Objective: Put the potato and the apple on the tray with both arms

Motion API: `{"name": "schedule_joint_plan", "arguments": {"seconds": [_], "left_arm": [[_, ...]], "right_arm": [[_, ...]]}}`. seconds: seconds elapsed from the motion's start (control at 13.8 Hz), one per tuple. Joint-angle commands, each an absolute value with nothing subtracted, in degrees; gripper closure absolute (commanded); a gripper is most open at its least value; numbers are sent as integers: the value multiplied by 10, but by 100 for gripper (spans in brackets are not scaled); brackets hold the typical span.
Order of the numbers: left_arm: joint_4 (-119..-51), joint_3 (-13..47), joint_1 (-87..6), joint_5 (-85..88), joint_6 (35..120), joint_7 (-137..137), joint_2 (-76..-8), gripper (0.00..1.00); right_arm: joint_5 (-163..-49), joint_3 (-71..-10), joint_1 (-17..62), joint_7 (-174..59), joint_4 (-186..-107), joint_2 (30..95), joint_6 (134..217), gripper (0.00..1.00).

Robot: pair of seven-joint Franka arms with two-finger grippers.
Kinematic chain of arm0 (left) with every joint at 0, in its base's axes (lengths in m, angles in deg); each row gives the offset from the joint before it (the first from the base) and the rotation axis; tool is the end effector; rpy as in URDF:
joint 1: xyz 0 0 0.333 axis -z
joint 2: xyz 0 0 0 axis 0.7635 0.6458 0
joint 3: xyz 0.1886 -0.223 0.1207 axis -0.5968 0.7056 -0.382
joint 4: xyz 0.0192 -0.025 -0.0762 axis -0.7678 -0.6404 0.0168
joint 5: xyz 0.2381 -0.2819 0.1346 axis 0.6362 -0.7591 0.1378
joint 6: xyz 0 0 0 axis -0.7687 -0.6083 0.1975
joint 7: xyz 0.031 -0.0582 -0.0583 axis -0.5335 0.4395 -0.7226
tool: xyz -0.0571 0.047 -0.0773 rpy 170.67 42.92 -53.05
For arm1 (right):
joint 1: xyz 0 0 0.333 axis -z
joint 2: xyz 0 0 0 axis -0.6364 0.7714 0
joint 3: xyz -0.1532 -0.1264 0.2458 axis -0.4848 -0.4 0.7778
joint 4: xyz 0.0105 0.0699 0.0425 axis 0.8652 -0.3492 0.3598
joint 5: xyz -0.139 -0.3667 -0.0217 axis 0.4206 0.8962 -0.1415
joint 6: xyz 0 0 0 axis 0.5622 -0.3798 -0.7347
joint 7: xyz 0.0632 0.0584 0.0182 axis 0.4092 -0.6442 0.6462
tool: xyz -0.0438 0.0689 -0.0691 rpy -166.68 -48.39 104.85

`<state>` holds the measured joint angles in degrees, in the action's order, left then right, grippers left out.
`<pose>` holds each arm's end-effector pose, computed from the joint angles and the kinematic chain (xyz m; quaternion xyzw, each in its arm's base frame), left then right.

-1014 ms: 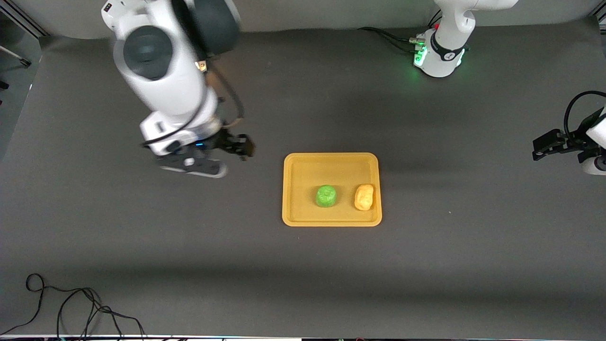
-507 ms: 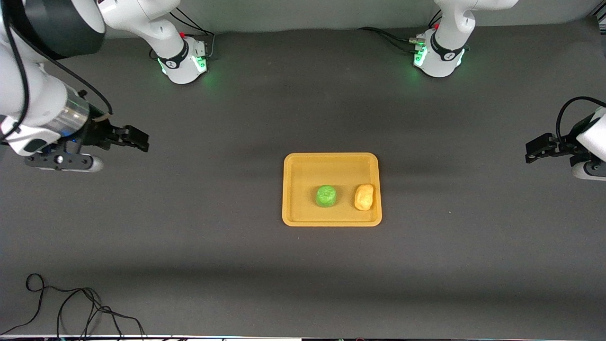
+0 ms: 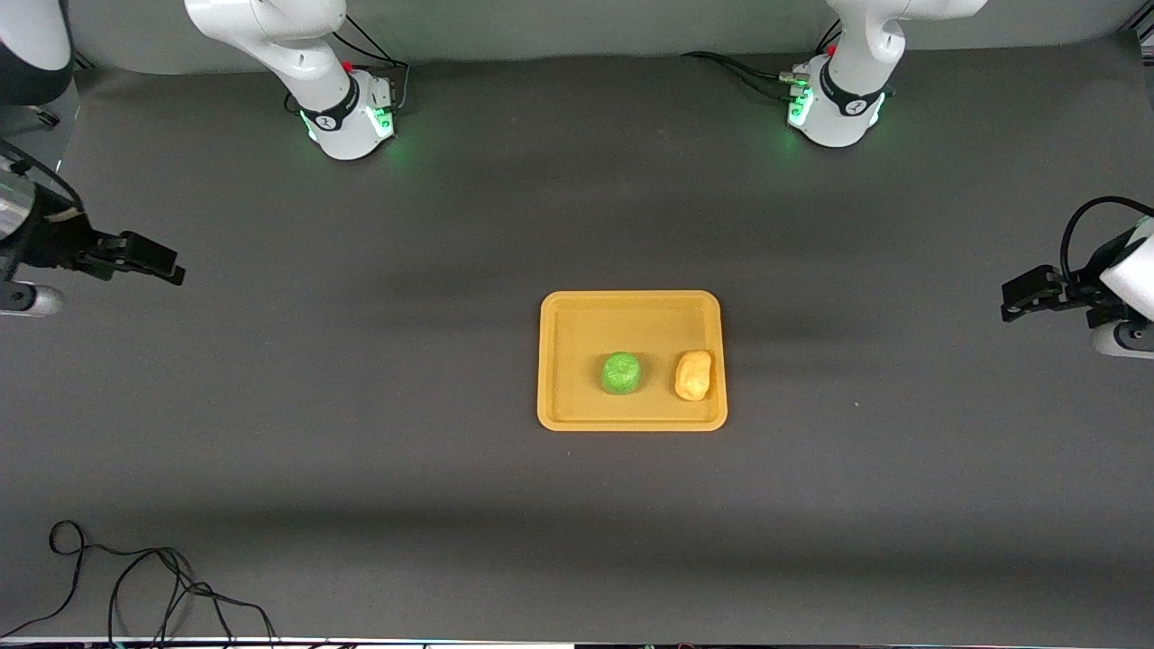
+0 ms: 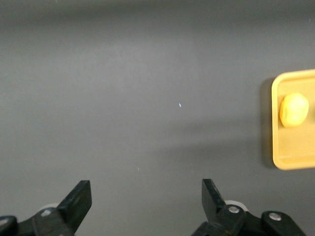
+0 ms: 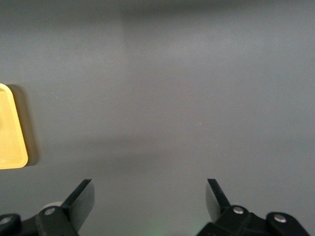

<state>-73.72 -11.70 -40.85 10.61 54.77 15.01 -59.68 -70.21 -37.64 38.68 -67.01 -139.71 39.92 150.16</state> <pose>0.5993 0.0113 0.5672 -0.9981 0.0580 0.0169 0.0119 0.5576 -0.0162 0.5988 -0.9982 0.0541 0.0264 0.0076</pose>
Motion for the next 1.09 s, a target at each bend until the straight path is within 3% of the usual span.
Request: {"name": "schedule_joint_plan", "arguments": {"seconds": [0.0,0.14,0.36,1.01], "left_arm": [[-712,-112,-404,101,510,162,-592,0],[-709,-105,-404,98,509,159,-592,0],[-712,-105,-404,97,510,161,-593,0],[-726,-106,-407,98,516,161,-599,0]], "right_arm": [[-694,-396,383,-643,-1392,396,1501,0],[-694,-393,391,-644,-1390,396,1498,0],[-694,-332,436,-646,-1391,393,1493,0],[-694,-334,435,-644,-1391,393,1492,0]]}}
